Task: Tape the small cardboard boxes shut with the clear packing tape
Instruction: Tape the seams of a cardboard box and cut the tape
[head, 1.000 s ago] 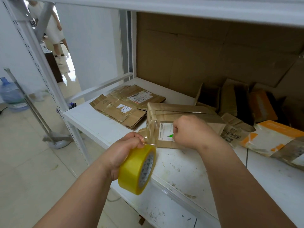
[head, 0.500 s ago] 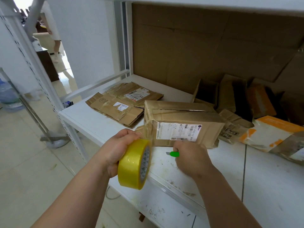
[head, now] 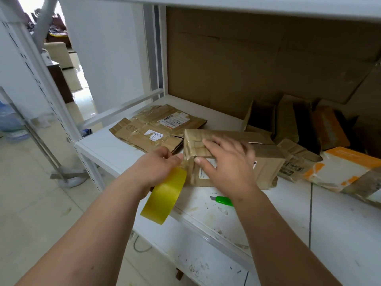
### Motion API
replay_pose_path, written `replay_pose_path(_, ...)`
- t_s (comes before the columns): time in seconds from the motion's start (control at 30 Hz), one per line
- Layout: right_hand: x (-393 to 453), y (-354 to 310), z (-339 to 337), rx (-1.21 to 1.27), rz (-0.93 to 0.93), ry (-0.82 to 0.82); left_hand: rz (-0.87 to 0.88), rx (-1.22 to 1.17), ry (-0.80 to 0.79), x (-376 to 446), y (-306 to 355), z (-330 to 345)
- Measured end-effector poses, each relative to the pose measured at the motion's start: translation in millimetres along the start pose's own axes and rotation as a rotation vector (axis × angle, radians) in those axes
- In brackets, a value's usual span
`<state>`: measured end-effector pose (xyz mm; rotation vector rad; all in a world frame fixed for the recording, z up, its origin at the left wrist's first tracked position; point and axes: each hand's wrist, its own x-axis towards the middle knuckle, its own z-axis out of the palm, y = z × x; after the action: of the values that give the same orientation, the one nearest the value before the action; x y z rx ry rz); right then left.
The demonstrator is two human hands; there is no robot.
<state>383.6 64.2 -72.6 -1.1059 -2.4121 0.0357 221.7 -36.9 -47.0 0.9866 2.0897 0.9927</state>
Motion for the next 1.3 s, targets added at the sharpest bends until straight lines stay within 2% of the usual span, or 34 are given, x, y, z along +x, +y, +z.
replay_pose_path(0.2,1,0,20,0.001,0.04,0.135,0.029,0.115,-0.075,13,10,10)
replay_pose_path(0.47,7,-2,17,0.068,0.085,0.078,0.018,0.381,-0.196,36,24,5)
replay_pose_path(0.67,6,1,15,0.046,0.06,0.047,0.01,0.246,-0.206,42,14,5)
replay_pose_path(0.83,2,-5,23,0.037,0.082,0.139,0.007,0.228,-0.218,45,13,4)
replay_pose_path(1.0,1,-5,22,0.018,0.055,0.138,0.008,0.132,-0.199,42,11,9)
replay_pose_path(1.1,0,2,10,0.113,0.031,0.102,0.011,0.143,-0.201,44,11,6)
replay_pose_path(1.17,-8,9,3,0.147,0.166,0.201,-0.007,0.156,-0.193,44,10,5)
replay_pose_path(1.23,-16,24,0,0.152,0.391,0.351,-0.02,0.162,-0.198,43,9,3)
replay_pose_path(1.3,-19,37,-2,0.24,0.622,0.398,-0.022,0.156,-0.193,44,8,3)
